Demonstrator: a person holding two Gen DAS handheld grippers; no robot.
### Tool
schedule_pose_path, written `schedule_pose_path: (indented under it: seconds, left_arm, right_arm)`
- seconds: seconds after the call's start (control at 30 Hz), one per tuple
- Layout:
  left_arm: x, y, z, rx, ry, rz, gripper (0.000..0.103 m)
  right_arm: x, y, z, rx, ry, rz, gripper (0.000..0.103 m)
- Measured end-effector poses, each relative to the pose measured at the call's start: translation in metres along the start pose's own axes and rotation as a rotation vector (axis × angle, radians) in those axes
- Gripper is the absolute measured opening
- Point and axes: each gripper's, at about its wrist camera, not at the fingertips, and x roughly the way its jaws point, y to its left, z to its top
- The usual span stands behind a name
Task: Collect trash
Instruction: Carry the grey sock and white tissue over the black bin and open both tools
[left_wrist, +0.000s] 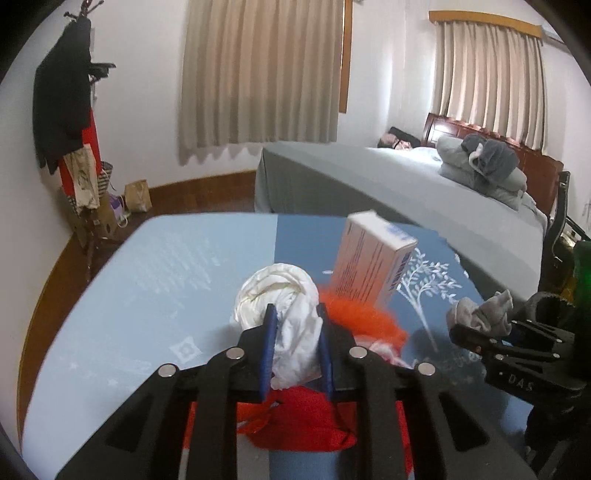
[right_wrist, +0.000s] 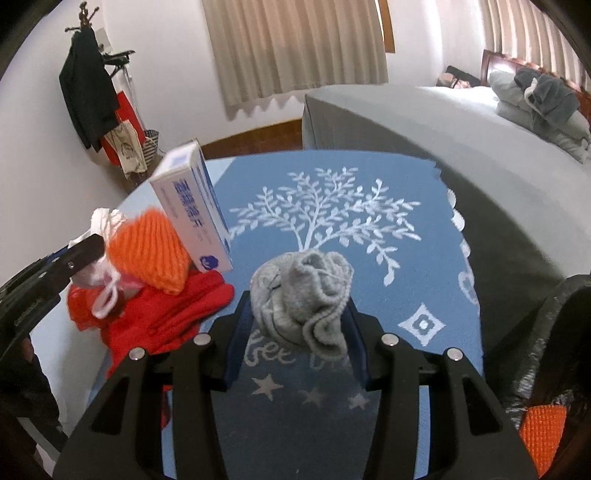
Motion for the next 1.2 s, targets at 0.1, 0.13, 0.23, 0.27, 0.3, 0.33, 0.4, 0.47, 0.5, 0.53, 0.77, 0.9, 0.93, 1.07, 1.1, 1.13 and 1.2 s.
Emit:
schedule_pose_path:
  seconds: [0.1,0.13,0.23,0.27,0.3,0.33,0.4,0.47,0.5,0.53,0.77,0.9,0.93,1.07,1.1,1.13,1.2]
  left_arm:
    - [-0.013,-0.003,0.003,0.005,-0.018,0.0,0.021]
    - [-0.017,-0.005,0.004,0.004,-0.022,-0.001,0.021]
    - [-0.029,-0.01,0.005,0.003,-0.033,-0.009,0.021]
    - [-0.033,-0.011,0.006,0.003,-0.037,-0.014,0.021]
    - [-0.038,-0.014,0.006,0.007,-0.043,-0.018,0.021]
    - [-0.042,-0.017,0.007,0.01,-0.048,-0.022,0.021]
    - [-0.049,-0.022,0.008,0.014,-0.055,-0.03,0.021]
    - [-0.055,-0.026,0.01,0.019,-0.06,-0.035,0.021]
    - [-0.058,-0.03,0.01,0.021,-0.065,-0.04,0.021]
    - [-0.063,-0.034,0.01,0.024,-0.069,-0.049,0.021]
    - [-0.084,-0.058,0.01,0.052,-0.089,-0.084,0.021]
    - [-0.092,-0.074,0.01,0.068,-0.098,-0.115,0.021]
    - [-0.094,-0.078,0.009,0.072,-0.099,-0.125,0.021]
    - [-0.1,-0.096,0.009,0.092,-0.102,-0.166,0.021]
    - [-0.101,-0.102,0.008,0.102,-0.103,-0.18,0.021]
    - [-0.102,-0.106,0.008,0.107,-0.103,-0.19,0.021]
    - [-0.103,-0.115,0.006,0.117,-0.102,-0.211,0.021]
  right_arm:
    - [-0.017,0.0,0.004,0.0,-0.031,0.01,0.045]
    - [-0.021,0.0,0.005,-0.003,-0.038,0.012,0.045]
    - [-0.038,0.002,0.009,-0.011,-0.063,0.02,0.045]
    - [-0.044,0.003,0.009,-0.014,-0.069,0.023,0.045]
    - [-0.051,0.003,0.01,-0.017,-0.076,0.025,0.045]
    - [-0.056,0.004,0.01,-0.02,-0.082,0.027,0.045]
    - [-0.069,0.004,0.008,-0.024,-0.095,0.03,0.045]
    - [-0.081,0.003,0.006,-0.026,-0.108,0.03,0.045]
    - [-0.085,0.003,0.006,-0.027,-0.112,0.03,0.045]
    - [-0.091,0.003,0.005,-0.028,-0.119,0.029,0.045]
    - [-0.129,-0.003,-0.002,-0.028,-0.155,0.014,0.045]
    - [-0.147,-0.013,-0.006,-0.02,-0.173,-0.004,0.045]
    - [-0.153,-0.016,-0.008,-0.017,-0.177,-0.011,0.045]
    - [-0.17,-0.029,-0.015,0.001,-0.19,-0.041,0.045]
    - [-0.174,-0.033,-0.017,0.009,-0.193,-0.05,0.045]
    - [-0.176,-0.037,-0.019,0.015,-0.194,-0.057,0.045]
    - [-0.183,-0.044,-0.023,0.025,-0.197,-0.074,0.045]
